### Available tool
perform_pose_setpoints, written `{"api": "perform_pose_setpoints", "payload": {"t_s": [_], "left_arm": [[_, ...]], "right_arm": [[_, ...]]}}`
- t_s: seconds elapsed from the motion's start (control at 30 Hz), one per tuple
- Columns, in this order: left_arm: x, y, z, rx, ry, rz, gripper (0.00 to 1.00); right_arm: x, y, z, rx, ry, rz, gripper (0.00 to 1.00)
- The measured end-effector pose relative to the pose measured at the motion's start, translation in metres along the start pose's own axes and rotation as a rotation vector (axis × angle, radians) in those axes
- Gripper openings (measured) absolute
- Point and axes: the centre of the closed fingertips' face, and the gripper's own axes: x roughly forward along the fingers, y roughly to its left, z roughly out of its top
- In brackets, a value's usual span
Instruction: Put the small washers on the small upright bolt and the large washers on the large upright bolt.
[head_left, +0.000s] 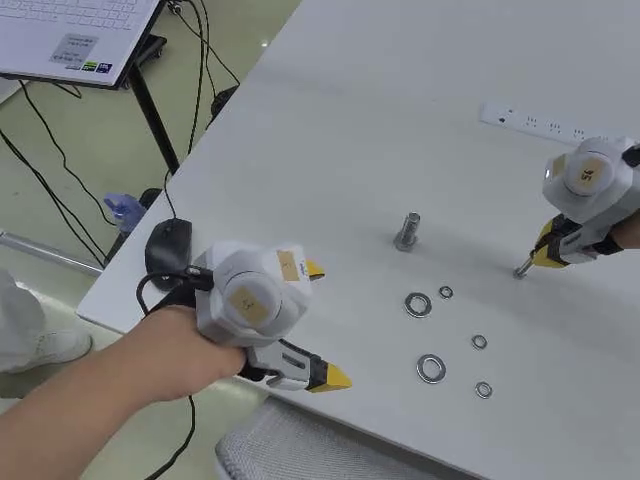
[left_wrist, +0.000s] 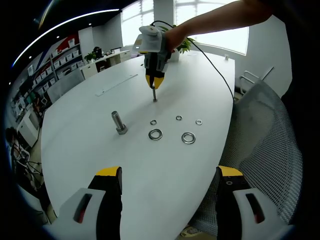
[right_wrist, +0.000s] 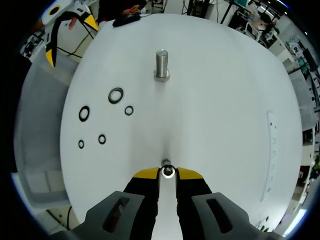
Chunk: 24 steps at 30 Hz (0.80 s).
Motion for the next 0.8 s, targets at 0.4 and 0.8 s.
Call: {"api": "perform_pose_setpoints", "payload": {"t_s": [0.4,0.8], "left_arm": [[0.001,0.000,-0.007,-0.012,0.009,0.000,0.75],[-0.002,0.002,-0.008,-0.016,0.016,0.005,0.75]], "right_arm": [[0.011,0.000,-0.003,0.009,0.011,0.011,0.13],[0.023,0.001,-0.005,0.021,0.013,0.027,0.13]]}}
